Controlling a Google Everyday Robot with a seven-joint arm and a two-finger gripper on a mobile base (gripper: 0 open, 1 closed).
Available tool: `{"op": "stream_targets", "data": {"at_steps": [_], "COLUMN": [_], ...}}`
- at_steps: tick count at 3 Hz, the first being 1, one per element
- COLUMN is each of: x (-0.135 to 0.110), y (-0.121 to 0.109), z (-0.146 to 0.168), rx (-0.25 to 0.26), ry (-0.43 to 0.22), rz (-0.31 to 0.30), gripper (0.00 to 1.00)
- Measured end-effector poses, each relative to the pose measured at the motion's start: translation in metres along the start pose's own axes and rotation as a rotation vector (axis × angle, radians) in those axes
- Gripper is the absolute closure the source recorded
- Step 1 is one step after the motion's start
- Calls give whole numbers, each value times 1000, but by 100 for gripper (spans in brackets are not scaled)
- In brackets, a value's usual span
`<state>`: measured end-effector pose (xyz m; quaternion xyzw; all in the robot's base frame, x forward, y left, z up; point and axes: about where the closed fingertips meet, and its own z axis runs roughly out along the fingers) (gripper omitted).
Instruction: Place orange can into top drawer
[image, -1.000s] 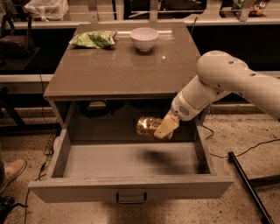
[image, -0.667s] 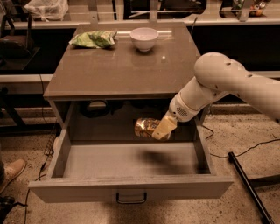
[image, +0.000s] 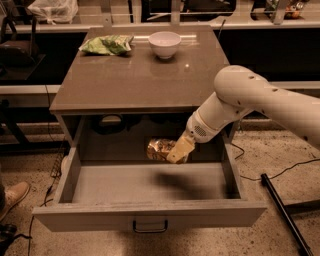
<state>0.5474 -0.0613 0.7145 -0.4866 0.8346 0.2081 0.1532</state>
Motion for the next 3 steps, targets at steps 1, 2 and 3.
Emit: {"op": "stream_targets", "data": {"at_steps": [1, 2, 3], "x": [1, 11, 44], "y": [5, -1, -18], "z": [9, 6, -23], "rx": [-21, -5, 74], "ry": [1, -5, -15], "rz": [7, 39, 127], "gripper": [29, 6, 0]}}
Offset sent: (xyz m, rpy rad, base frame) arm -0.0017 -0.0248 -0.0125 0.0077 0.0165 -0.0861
